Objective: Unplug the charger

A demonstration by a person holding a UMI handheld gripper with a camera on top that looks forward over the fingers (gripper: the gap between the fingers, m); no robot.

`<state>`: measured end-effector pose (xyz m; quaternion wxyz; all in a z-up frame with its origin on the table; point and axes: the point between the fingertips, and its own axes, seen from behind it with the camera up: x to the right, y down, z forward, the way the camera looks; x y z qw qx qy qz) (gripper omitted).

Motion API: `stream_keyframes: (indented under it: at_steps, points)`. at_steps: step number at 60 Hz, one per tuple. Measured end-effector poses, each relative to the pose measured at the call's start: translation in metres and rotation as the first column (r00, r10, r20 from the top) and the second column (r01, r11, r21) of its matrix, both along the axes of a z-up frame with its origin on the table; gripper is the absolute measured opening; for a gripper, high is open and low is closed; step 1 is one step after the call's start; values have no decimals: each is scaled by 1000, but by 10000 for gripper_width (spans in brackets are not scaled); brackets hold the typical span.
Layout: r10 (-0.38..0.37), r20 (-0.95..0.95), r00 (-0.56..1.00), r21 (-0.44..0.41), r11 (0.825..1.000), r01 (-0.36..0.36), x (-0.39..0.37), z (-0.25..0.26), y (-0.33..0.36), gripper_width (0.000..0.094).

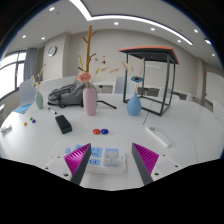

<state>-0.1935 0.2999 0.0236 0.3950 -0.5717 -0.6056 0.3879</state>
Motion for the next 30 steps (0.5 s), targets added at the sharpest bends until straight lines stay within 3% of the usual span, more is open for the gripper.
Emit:
stream_keyframes:
  at_steps: [15,17,20,22,23,26,30]
  points:
    - [-1,50,999,-46,999,3,-15,-17,-1,829]
    - [6,54,999,-48,999,-3,-15,-19,-4,754]
    - [-10,55,998,-47,999,12,-14,-20,0,544]
    - [-43,50,998,-32,999,44,-15,-14,4,274]
    - [20,48,999,-92,996,-16,-15,-16,-11,131]
    - [-10,52,999,-80,997,15,-17,-17,-2,51]
    - [-5,46,999,-44,999,7,-19,-15,-3,27]
